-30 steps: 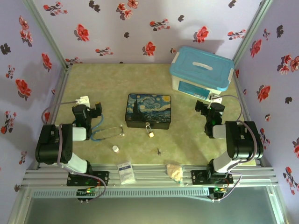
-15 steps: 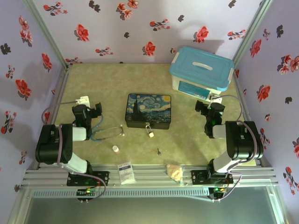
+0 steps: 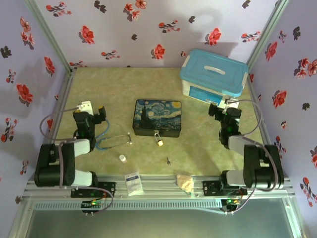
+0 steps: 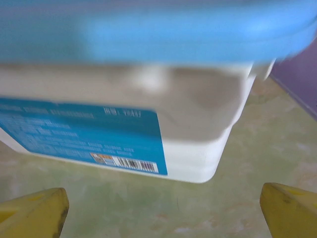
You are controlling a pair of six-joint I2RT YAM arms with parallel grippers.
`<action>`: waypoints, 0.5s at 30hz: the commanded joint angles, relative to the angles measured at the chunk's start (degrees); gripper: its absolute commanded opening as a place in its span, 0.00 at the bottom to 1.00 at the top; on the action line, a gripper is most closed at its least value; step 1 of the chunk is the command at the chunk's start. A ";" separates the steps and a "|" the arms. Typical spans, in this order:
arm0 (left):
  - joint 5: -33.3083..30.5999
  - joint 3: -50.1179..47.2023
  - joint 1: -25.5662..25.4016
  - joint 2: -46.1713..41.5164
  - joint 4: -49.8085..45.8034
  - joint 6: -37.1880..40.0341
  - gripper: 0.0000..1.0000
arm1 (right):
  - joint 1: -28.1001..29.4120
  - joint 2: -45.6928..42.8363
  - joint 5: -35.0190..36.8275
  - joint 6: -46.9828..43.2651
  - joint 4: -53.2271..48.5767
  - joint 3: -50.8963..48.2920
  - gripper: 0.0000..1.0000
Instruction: Unlock a padlock with a key
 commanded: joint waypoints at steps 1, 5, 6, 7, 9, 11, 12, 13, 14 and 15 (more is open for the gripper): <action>-1.84 0.45 0.01 -8.01 -6.40 -2.03 1.00 | -0.36 -5.20 2.06 6.20 -12.44 3.28 0.99; 0.64 6.58 0.13 -18.96 -24.76 -14.09 1.00 | -0.45 -11.29 -4.27 13.87 -29.73 7.89 0.99; 4.11 7.88 0.06 -21.22 -28.56 -17.55 1.00 | -0.44 -12.66 -7.36 15.55 -32.08 8.08 0.99; 7.65 8.39 0.05 -22.88 -30.10 -19.55 1.00 | -0.45 -13.89 -9.47 17.24 -33.48 7.81 0.99; 16.68 7.08 0.06 -26.36 -29.99 -24.72 1.00 | -0.39 -16.96 -14.68 21.30 -35.78 6.58 0.99; 22.33 5.22 0.06 -30.19 -30.97 -29.96 1.00 | -0.36 -20.07 -20.22 23.02 -38.01 5.06 0.99; 25.13 4.34 -0.03 -32.21 -32.12 -33.06 1.00 | -0.19 -21.60 -22.35 24.46 -39.86 4.31 0.99; 27.19 3.82 -0.22 -33.67 -33.82 -35.18 1.00 | 0.37 -22.74 -24.16 25.15 -41.50 3.87 0.99; 30.25 3.70 -0.73 -35.08 -36.32 -36.58 1.00 | 1.63 -23.91 -25.02 25.88 -44.17 3.67 0.99; 32.49 3.75 -2.13 -36.29 -39.49 -36.64 1.00 | 3.65 -25.04 -24.91 25.97 -47.07 3.48 0.99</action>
